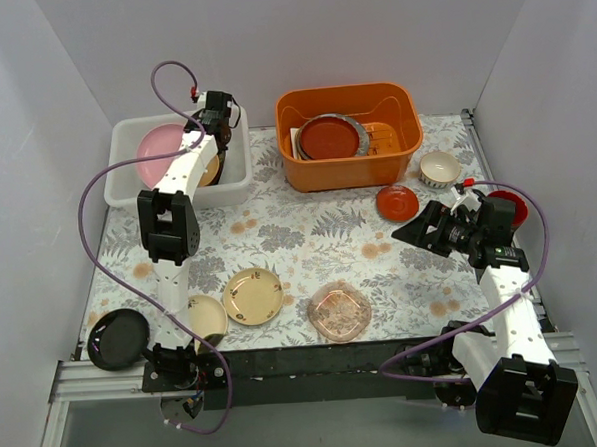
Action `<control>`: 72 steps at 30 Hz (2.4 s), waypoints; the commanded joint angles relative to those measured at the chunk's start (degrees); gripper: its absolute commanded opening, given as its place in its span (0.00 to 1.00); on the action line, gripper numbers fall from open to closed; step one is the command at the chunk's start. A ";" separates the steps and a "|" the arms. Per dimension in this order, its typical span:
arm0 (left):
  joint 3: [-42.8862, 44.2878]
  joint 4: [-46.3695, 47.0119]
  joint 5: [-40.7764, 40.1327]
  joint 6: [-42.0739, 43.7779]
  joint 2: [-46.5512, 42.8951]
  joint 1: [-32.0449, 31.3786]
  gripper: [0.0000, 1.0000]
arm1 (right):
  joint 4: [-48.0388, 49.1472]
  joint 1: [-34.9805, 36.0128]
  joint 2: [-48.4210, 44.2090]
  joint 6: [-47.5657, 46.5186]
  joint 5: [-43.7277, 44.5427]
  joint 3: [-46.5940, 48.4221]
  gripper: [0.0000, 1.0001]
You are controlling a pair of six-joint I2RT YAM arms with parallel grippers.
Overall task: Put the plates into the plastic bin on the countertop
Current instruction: Place the plate in the plastic bin, then pick up the plate at the center of the board.
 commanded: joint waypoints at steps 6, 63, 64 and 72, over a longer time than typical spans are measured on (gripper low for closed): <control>2.36 1.71 3.17 -0.17 0.00 0.10 0.02 | 0.94 -0.15 0.15 -0.91 0.13 -0.27 0.98; -42.62 11.29 62.23 -14.31 -53.86 3.79 0.98 | 0.59 -0.07 -8.73 2.08 -3.21 -4.13 0.98; -46.38 11.99 63.37 -15.02 -55.79 3.88 0.98 | 0.68 -0.07 -8.38 2.08 -3.38 -4.14 0.98; -63.99 18.93 69.01 -23.01 -62.66 3.79 0.98 | -4.51 -0.07 -11.19 -1.35 -1.27 -3.78 0.98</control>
